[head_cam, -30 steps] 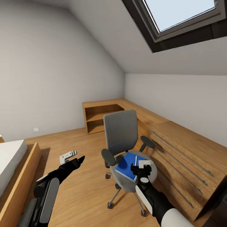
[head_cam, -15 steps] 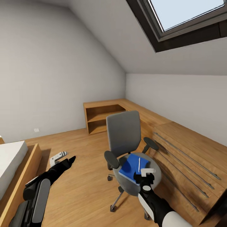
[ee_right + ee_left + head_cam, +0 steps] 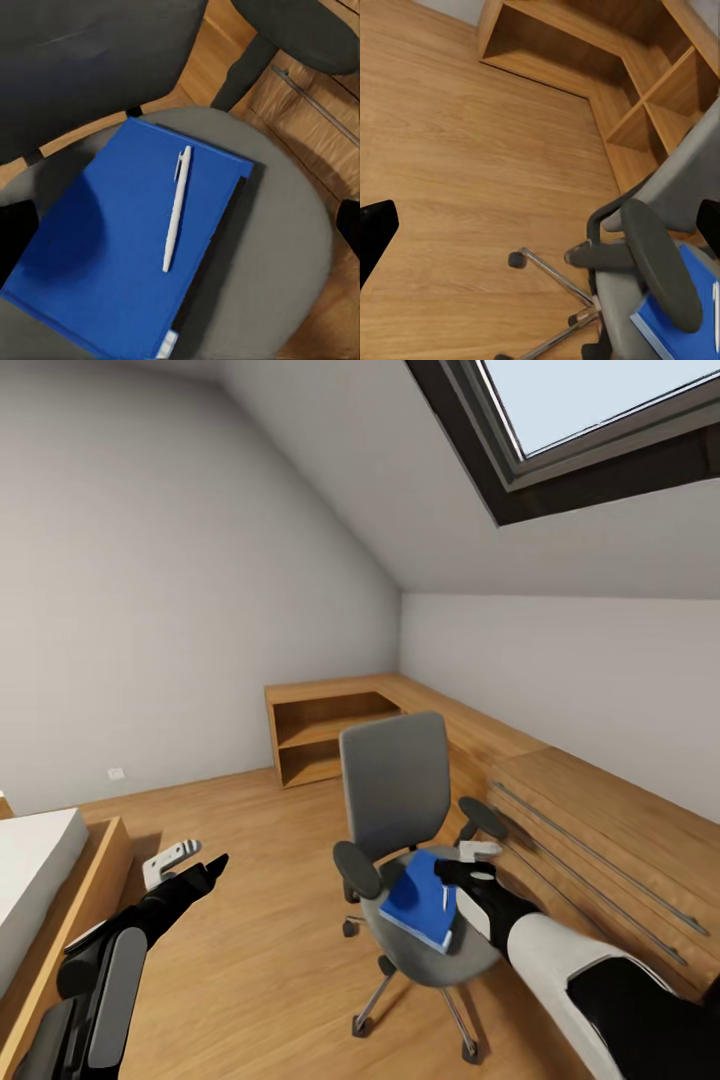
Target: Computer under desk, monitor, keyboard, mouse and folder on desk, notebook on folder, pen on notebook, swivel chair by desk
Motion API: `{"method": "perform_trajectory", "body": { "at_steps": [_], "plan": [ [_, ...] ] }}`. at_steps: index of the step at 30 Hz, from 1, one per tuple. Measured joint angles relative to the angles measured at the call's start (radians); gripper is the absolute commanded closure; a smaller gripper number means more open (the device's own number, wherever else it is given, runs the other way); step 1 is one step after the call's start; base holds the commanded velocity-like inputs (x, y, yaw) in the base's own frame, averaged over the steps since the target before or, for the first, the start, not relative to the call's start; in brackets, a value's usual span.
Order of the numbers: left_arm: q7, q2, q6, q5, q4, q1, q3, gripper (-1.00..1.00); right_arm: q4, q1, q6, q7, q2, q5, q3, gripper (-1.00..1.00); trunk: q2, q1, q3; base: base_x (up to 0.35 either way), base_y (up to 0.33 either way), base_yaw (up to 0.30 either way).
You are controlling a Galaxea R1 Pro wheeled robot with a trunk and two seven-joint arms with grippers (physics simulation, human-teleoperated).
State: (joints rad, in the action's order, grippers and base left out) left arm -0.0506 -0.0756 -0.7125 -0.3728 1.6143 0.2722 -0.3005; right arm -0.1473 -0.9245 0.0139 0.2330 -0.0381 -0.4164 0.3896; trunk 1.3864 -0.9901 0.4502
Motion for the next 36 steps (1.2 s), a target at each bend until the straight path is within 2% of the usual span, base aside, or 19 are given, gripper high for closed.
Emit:
{"method": "perform_trajectory", "body": {
  "at_steps": [3, 7, 19, 25, 28, 36],
  "plan": [
    [0.0, -0.001, 0.001, 0.0, -0.001, 0.0, 0.007, -1.0, 0.019, -0.006, 0.037, -0.005, -0.003, -0.06, 0.0, -1.0, 0.0, 0.0, 0.0, 0.275, 0.119, 0.0],
    [0.001, 0.0, 0.002, 0.001, 0.0, 0.0, 0.04, -1.0, 0.024, -0.008, 0.145, -0.006, 0.0, -0.085, -0.004, -1.0, 0.0, 0.0, 0.0, 0.313, 0.024, 0.0],
    [-0.002, 0.0, 0.003, 0.001, 0.0, 0.0, 0.062, -1.0, 0.03, -0.008, 0.16, -0.002, 0.006, -0.085, -0.003, -1.0, 0.0, 0.0, 0.0, 0.294, -0.126, 0.0],
    [0.002, 0.003, -0.001, -0.003, 0.002, 0.0, 0.042, -1.0, 0.033, -0.008, 0.163, -0.001, 0.007, -0.084, -0.002, -1.0, 0.0, 0.0, 0.0, 0.021, -0.016, 0.0],
    [0.003, 0.003, 0.0, -0.018, 0.003, 0.0, 0.01, -1.0, 0.033, -0.008, 0.164, -0.002, 0.007, -0.084, -0.002, -1.0, 0.021, -0.012, 0.009, 0.001, -0.001, 0.0],
    [0.002, 0.004, 0.0, -0.024, 0.003, 0.0, 0.002, -1.0, 0.029, -0.008, 0.163, -0.004, 0.007, -0.087, -0.002, -1.0, 0.077, -0.042, 0.034, 0.0, 0.0, 0.0]
  ]
}}
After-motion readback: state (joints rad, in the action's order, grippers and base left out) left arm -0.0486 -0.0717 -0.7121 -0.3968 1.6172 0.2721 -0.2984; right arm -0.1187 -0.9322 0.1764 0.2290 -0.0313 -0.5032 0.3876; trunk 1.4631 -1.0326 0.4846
